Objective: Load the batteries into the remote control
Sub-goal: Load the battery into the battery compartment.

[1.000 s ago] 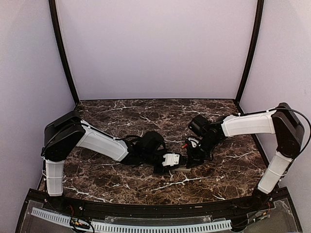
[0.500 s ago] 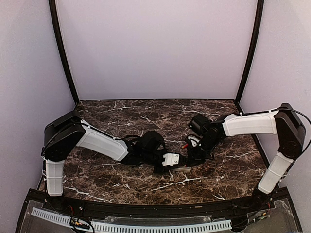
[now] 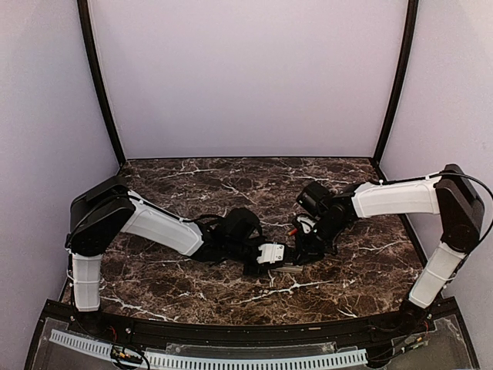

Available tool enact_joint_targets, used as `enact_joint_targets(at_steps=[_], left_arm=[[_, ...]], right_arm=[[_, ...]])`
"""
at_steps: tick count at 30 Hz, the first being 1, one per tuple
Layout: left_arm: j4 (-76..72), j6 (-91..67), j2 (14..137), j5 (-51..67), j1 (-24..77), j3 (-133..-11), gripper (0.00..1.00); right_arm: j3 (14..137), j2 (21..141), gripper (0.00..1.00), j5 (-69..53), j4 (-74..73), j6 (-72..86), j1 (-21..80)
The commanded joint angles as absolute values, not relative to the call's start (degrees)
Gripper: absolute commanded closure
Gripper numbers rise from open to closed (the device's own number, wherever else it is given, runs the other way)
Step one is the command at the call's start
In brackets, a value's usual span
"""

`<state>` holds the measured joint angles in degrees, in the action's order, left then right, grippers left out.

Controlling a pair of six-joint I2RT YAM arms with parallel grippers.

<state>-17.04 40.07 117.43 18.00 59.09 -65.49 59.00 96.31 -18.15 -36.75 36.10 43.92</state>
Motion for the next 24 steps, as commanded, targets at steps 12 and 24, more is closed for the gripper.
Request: enact_joint_targets(at_steps=[12,24], left_arm=[[-9.58,39.46,119.90,16.98,58.62,-63.77,0.93],[-10.28,38.16,119.58,17.53,58.62,-63.89,0.93]], right_arm=[[57.68,97.26,0.93,-19.82,-32.45,37.56,44.63],[57.41,100.95,0.97,-18.22,-32.05,36.34,44.65]])
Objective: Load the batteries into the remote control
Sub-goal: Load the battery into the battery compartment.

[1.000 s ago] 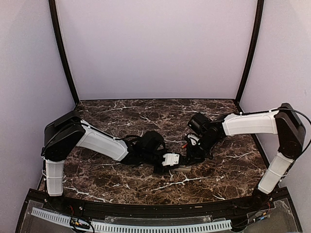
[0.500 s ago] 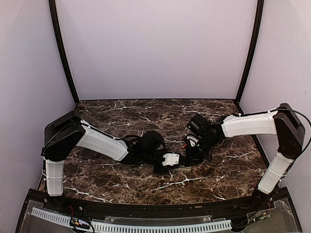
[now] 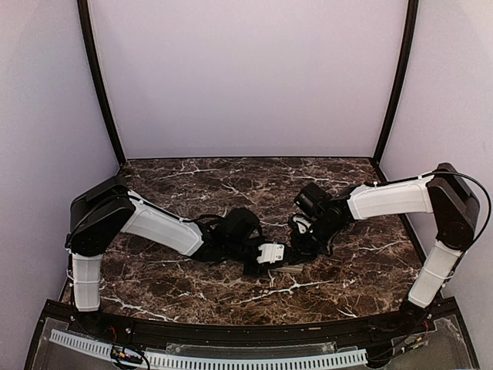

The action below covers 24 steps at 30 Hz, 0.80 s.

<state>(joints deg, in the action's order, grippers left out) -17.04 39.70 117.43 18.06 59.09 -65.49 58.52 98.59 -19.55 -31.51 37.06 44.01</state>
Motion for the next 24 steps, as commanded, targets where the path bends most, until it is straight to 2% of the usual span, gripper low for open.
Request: enact_joint_targets(at_steps=[1,10,19,24], left_arm=[[-10.37,37.89,119.55,17.64,58.62,-64.07,0.93],[-11.67,33.53,118.11,19.89,57.74,-65.26,0.93],[-15.86,27.27,111.39,23.71,55.01,-63.89,0.91],[-15.98,25.82,108.26,23.76,53.18,-60.83,0.86]], right_arm=[[57.51,101.12,0.97,-17.42,-32.60,36.12,44.65],[59.02,100.66,0.97,-13.75,-36.39,33.50,44.63],[59.54,100.96,0.97,-15.06,-35.74,32.08,44.64],[60.52,99.09,0.96,-17.32,-34.01,28.35,44.65]])
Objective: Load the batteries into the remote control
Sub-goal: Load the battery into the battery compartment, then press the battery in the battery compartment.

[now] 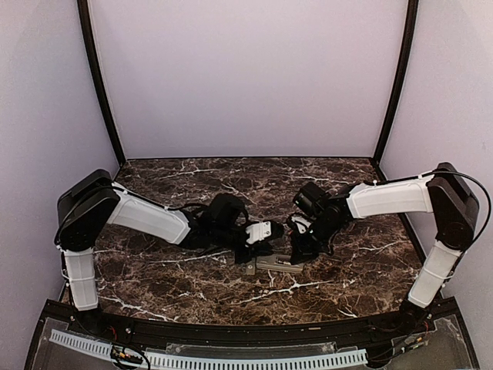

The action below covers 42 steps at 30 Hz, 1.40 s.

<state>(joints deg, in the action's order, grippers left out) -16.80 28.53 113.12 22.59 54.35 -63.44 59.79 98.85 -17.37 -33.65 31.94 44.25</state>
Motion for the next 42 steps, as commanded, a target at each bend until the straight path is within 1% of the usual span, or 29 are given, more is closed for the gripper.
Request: enact_joint_targets(at_steps=[1,6,8,9,11,13,14,16,17,18,19,20,21,22,23,24,25,27,30,33,38,42], left_arm=[[-16.04,25.61,107.87,23.54,52.82,-60.43,0.86],[-18.58,21.15,105.22,21.46,51.38,-57.53,0.86],[-20.22,17.41,104.48,19.82,50.43,-56.74,0.86],[-20.92,16.09,104.23,19.01,49.68,-56.20,0.85],[-23.55,11.57,103.38,14.97,48.73,-54.94,0.84],[-25.76,7.64,102.26,11.57,47.67,-53.55,0.82],[-27.27,5.16,101.42,10.01,47.39,-53.05,0.81],[-28.56,1.46,100.14,7.55,46.51,-51.95,0.76],[-28.60,-0.15,99.39,6.45,46.01,-51.73,0.68],[-28.16,-3.00,99.00,3.77,45.77,-51.75,0.63],[-27.70,-4.18,98.38,2.19,45.43,-52.05,0.54],[-26.37,-6.34,98.10,-1.72,45.20,-52.26,0.49],[-25.62,-7.17,97.56,-3.32,45.01,-52.84,0.40],[-24.09,-8.45,97.34,-6.15,44.83,-53.18,0.37],[-23.56,-8.93,96.98,-7.34,44.69,-53.61,0.31],[-22.92,-9.68,96.83,-9.06,44.51,-53.72,0.29],[-22.89,-9.98,96.54,-9.59,44.36,-53.67,0.26],[-23.76,-9.98,96.10,-10.33,43.96,-53.37,0.25],[-24.94,-8.99,96.06,-9.75,43.42,-52.94,0.24],[-25.05,-6.92,96.88,-9.26,43.09,-53.26,0.24],[-26.03,-5.95,97.47,-8.68,42.24,-52.60,0.24],[-28.01,-6.89,97.96,-5.60,41.28,-51.71,0.24]], right_arm=[[61.01,98.63,0.96,-17.77,-33.87,27.38,44.65],[63.31,94.85,0.95,-18.80,-32.11,22.07,44.65],[63.50,92.55,0.91,-18.30,-30.58,19.67,44.65],[63.25,91.42,0.87,-17.94,-29.67,18.32,44.63],[62.56,89.18,0.77,-17.29,-27.98,14.11,44.65],[61.37,87.10,0.64,-17.81,-25.63,5.60,44.94],[60.52,85.59,0.60,-17.93,-23.71,1.64,45.10],[58.18,83.42,0.52,-19.86,-20.67,-9.23,45.60],[56.73,82.21,0.50,-20.31,-19.59,-14.14,45.92],[55.23,80.75,0.48,-20.63,-18.84,-19.77,46.46],[53.54,79.69,0.46,-20.50,-18.29,-25.18,47.17],[51.81,78.80,0.45,-19.92,-17.75,-29.92,48.01],[50.16,78.05,0.44,-19.06,-17.05,-34.10,48.89],[48.47,77.47,0.43,-18.02,-15.82,-36.83,49.63],[47.04,77.10,0.41,-17.30,-14.63,-39.03,50.03],[45.92,77.13,0.39,-17.10,-13.85,-40.47,50.13],[45.47,77.50,0.38,-17.22,-13.59,-41.41,50.18],[45.73,79.56,0.38,-17.68,-14.23,-42.31,50.35],[47.11,83.92,0.39,-16.04,-14.53,-42.85,51.85],[47.46,86.97,0.42,-13.56,-12.41,-43.00,52.70],[47.66,89.63,0.46,-11.57,-10.30,-42.22,53.08],[48.31,90.83,0.46,-12.30,-10.47,-42.16,53.09]])
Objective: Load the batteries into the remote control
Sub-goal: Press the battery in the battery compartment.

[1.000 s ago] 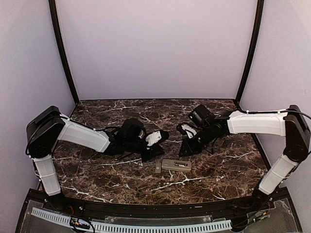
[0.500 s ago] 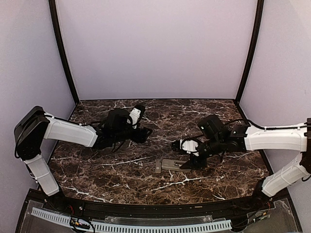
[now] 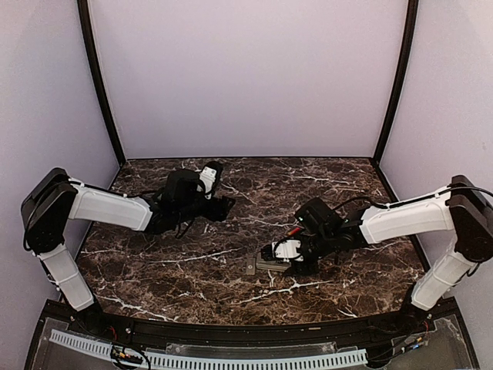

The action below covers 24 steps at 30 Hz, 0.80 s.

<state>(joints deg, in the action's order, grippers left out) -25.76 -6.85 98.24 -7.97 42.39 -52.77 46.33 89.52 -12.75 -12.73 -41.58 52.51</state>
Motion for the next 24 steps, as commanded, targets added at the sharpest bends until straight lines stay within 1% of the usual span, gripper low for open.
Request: enact_joint_targets(at_steps=[1,5,12,15,24], left_arm=[[-28.51,-7.04,98.11,-4.59,41.19,-51.56,0.24],[-28.97,-6.54,98.66,-3.38,41.12,-51.50,0.24],[-30.01,-6.66,99.27,3.20,40.89,-51.38,0.24],[-30.67,-7.01,99.58,4.69,40.94,-51.44,0.24],[-30.50,-7.01,100.11,6.97,40.95,-51.59,0.25]], right_arm=[[48.26,91.25,0.46,-12.52,-10.60,-42.01,53.09],[47.87,93.06,0.51,-9.80,-10.42,-41.02,53.09],[48.10,92.81,0.52,-8.92,-9.85,-39.03,53.09],[47.65,92.60,0.52,-10.01,-9.84,-38.89,53.09],[47.83,94.78,0.55,-7.54,-9.97,-40.12,53.00]])
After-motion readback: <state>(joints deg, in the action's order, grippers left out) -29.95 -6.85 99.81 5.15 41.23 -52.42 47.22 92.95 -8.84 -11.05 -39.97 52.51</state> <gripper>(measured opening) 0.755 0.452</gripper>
